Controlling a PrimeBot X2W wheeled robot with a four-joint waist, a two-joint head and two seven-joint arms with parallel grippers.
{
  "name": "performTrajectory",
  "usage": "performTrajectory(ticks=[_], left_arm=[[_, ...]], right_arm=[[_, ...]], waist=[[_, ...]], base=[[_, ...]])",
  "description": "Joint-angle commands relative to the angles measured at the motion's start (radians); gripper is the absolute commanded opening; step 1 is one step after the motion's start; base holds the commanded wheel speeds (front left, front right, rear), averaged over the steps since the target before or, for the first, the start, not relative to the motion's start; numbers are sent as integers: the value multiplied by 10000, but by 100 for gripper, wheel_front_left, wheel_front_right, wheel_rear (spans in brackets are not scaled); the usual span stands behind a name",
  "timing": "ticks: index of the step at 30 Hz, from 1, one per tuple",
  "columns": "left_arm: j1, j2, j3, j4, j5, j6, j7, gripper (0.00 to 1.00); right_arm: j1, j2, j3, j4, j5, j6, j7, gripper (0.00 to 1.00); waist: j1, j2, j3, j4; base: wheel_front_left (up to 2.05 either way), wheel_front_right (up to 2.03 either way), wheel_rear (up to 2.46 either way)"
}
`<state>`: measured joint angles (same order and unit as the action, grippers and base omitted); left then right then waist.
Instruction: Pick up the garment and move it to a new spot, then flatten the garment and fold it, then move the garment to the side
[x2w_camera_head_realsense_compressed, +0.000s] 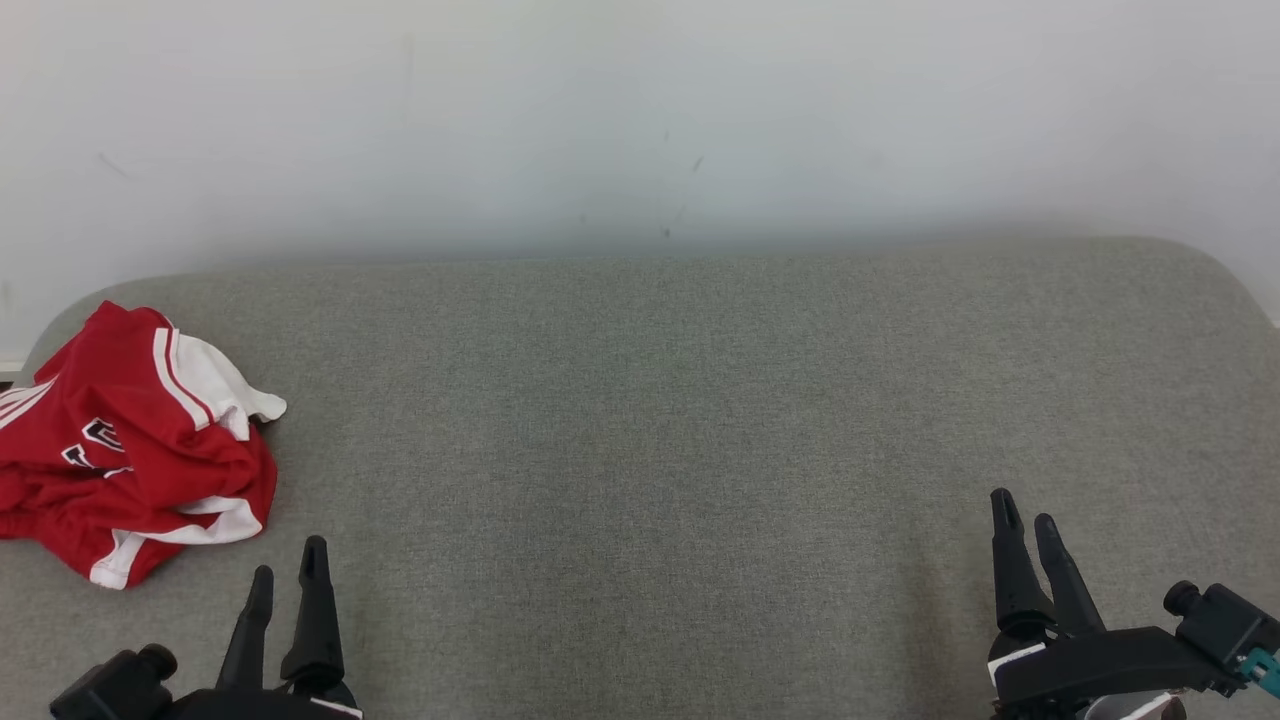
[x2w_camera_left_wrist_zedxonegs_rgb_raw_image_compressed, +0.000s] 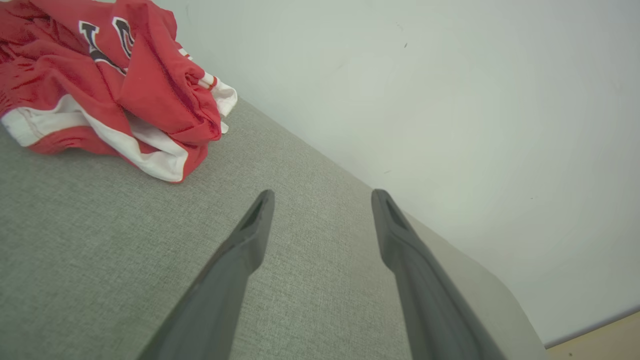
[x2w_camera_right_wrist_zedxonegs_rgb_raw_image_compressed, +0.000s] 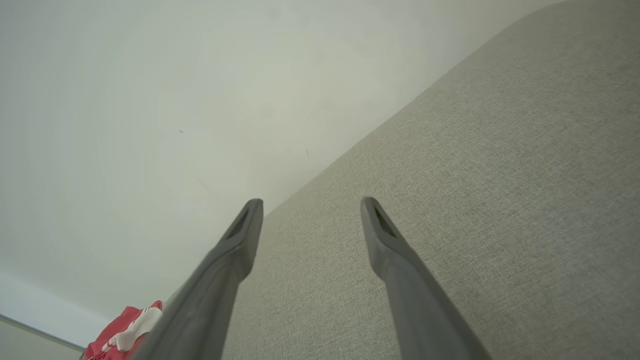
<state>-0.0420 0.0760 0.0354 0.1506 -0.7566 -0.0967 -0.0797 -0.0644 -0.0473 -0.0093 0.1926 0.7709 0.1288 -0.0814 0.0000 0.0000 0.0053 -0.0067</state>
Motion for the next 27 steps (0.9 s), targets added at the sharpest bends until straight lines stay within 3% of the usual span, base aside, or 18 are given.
performTrajectory(ticks=[1, 27], left_arm=[[-44, 110, -30, -153, 314, 6, -98, 100], [153, 544, -807, -398, 3351, 332, -828, 100]], right_arm=[[-136, -32, 38, -86, -269, 21, -87, 100], [-161, -36, 499, 160, -3386, 26, -822, 100]], waist=[[0, 0, -2, 3], [0, 0, -79, 42]], base=[[0, 0, 0], [0, 0, 0]])
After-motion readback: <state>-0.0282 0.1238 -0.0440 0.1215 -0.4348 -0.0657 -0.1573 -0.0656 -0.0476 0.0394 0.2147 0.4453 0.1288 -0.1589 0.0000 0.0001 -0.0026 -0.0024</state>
